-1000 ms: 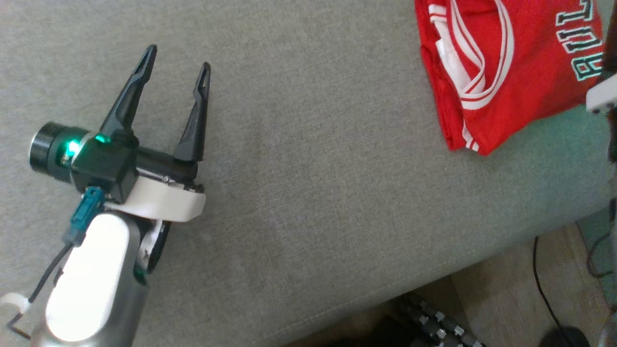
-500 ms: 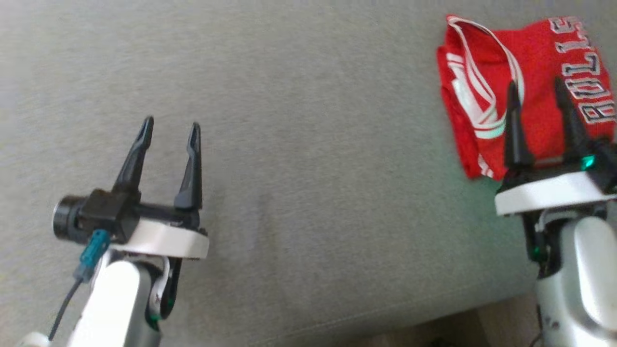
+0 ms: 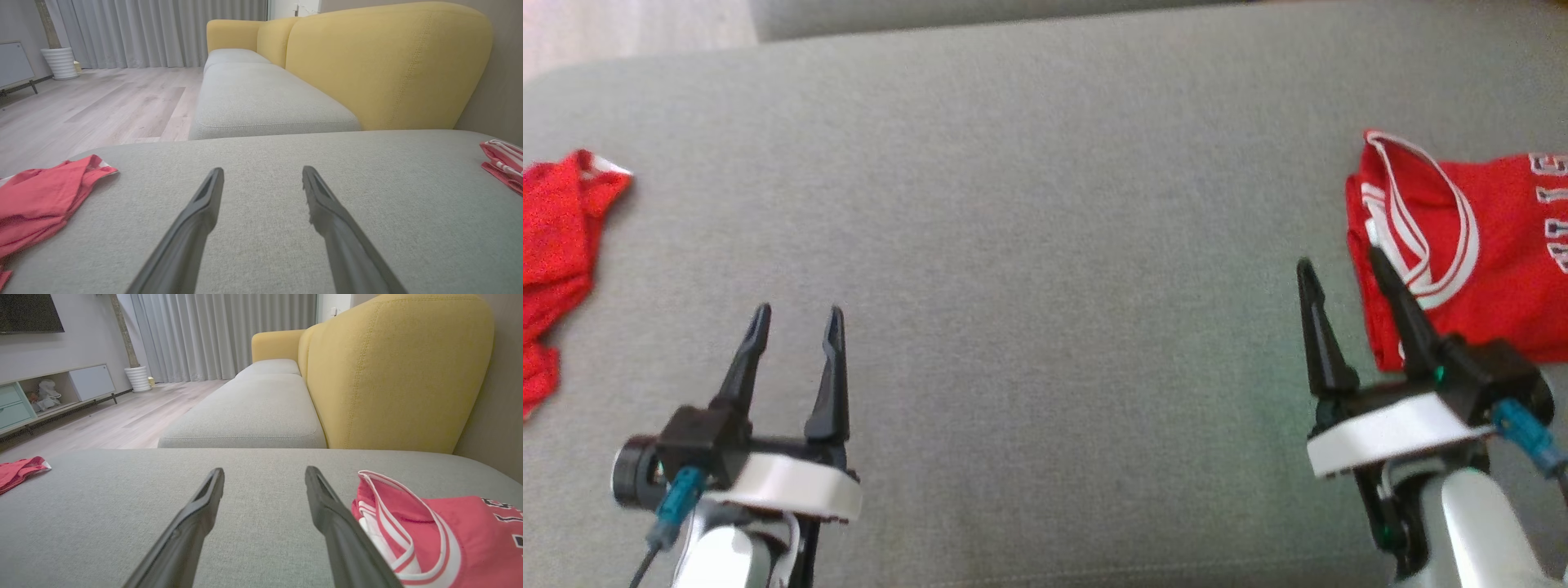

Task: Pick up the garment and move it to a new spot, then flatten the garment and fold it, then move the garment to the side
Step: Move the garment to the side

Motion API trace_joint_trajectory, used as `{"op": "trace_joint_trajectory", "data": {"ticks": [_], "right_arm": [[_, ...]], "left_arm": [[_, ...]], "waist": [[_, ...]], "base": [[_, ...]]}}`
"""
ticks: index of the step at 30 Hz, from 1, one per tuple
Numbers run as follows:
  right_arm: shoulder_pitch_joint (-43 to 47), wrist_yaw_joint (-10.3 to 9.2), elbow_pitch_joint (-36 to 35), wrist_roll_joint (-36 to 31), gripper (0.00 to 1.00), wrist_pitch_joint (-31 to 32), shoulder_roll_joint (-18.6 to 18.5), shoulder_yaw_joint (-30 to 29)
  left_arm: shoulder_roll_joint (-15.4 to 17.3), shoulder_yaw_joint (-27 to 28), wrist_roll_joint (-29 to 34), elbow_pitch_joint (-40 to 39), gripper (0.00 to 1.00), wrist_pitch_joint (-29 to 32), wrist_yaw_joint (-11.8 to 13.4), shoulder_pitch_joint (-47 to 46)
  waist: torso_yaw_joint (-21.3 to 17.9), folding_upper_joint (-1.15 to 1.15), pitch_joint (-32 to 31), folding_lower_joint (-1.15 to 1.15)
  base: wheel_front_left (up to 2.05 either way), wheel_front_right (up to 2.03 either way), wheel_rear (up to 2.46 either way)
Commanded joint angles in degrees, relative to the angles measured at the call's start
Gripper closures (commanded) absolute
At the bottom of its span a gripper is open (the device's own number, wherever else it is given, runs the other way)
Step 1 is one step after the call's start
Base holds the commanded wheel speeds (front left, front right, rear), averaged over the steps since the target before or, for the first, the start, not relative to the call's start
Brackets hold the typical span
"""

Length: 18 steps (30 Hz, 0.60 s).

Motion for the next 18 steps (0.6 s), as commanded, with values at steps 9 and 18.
{"op": "trace_joint_trajectory", "data": {"ticks": [9, 18], "right_arm": [[5.53, 0.37, -3.35, -0.33, 0.00, 1.36, 0.57, -0.64], [9.16, 0.37, -4.69, 2.06, 0.00, 2.32, 0.61, -1.81]], "left_arm": [[1.06, 1.99, -0.22, -2.05, 0.00, -0.68, 1.05, 3.55], [1.60, 1.68, -0.50, -1.99, 0.00, -0.10, 1.69, 6.43]], "waist": [[2.62, 0.00, -6.97, 0.01], [2.51, 0.00, -10.19, 0.01]], "base": [[0.00, 0.00, 0.00], [0.00, 0.00, 0.00]]}}
